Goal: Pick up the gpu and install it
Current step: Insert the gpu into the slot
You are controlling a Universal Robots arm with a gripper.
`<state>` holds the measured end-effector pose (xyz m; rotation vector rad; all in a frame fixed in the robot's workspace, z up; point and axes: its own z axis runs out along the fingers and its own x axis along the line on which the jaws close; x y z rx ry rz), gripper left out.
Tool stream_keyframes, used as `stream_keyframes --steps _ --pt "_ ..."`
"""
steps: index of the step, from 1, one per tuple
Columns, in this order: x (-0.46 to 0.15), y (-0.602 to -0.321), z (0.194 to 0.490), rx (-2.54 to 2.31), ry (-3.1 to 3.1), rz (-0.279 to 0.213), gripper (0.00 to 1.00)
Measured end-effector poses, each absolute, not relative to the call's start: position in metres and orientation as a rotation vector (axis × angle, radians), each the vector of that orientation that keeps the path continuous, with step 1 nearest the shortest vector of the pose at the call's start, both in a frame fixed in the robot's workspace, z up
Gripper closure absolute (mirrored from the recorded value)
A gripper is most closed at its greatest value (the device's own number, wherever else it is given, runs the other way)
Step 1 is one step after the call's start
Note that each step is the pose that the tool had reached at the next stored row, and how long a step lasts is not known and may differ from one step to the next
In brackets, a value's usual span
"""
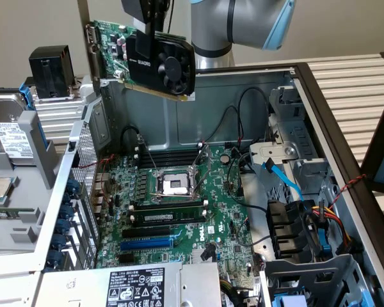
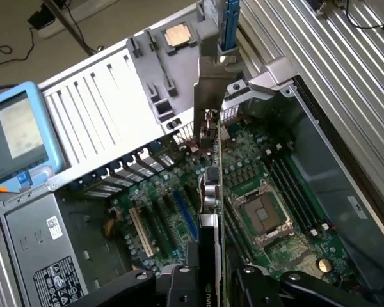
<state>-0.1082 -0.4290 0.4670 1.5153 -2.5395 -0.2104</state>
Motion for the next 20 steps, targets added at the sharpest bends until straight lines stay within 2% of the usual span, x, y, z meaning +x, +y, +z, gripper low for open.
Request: stream_keyframes --steps 15,20 --pt "-0.1082 -0.4291 0.4655 1.840 -2.298 -0.176 0.74" --pt "-0.1082 -0.4290 0.4646 1.952 -2.226 -0.207 0.74"
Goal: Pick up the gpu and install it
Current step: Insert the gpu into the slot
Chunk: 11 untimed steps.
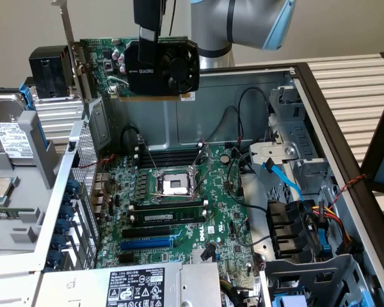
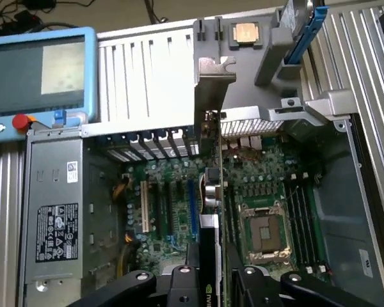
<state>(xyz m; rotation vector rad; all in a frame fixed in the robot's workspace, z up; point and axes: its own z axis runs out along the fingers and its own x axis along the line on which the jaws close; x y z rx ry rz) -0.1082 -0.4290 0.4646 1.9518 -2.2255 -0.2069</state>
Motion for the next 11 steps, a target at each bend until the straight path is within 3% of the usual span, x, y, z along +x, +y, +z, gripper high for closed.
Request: stream_keyframes --steps 5,11 --pt "-0.108 -0.429 0.462 2.031 -2.174 -0.237 0.74" --pt "-0.108 -0.429 0.452 2.084 -2.120 -0.233 0.74"
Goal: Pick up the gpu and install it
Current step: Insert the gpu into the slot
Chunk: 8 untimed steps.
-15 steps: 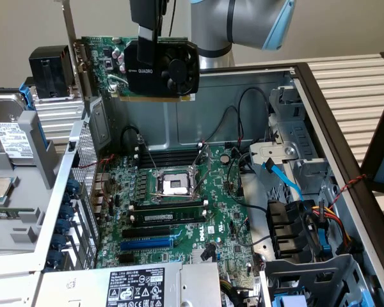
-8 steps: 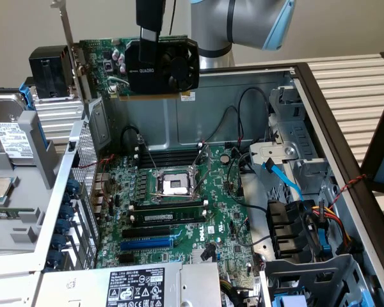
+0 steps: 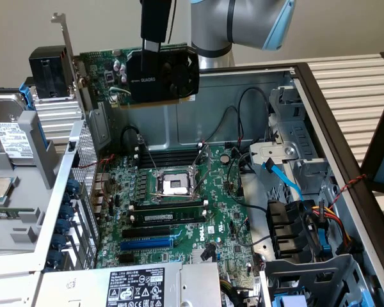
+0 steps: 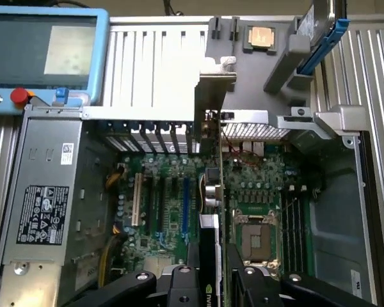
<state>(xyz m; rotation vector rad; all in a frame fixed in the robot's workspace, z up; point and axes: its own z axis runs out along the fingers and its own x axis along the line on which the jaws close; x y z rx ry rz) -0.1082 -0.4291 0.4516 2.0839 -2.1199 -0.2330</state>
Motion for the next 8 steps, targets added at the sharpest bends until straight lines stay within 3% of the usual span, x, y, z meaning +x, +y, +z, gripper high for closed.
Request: stream_keyframes --steps 8 --pt "-0.109 -0.429 0.437 2.055 -2.150 -0.236 0.74"
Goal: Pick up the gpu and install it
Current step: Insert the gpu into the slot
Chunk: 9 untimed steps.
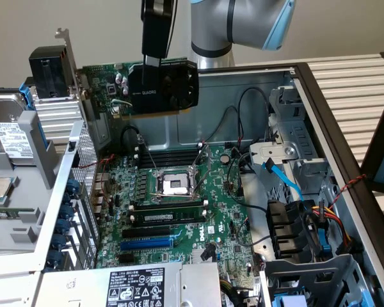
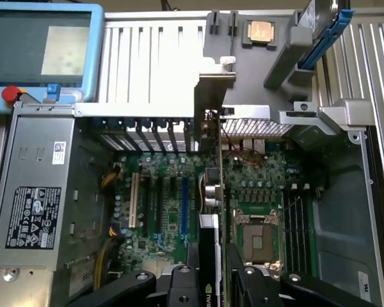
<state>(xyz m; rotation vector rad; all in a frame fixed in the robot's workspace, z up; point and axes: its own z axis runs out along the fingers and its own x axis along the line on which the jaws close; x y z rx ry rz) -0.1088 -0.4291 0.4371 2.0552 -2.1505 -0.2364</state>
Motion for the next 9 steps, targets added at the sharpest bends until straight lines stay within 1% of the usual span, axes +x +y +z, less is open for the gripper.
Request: stream_keyframes --steps 9 --pt "-0.111 -0.430 0.421 2.020 -2.187 -0.241 0.74"
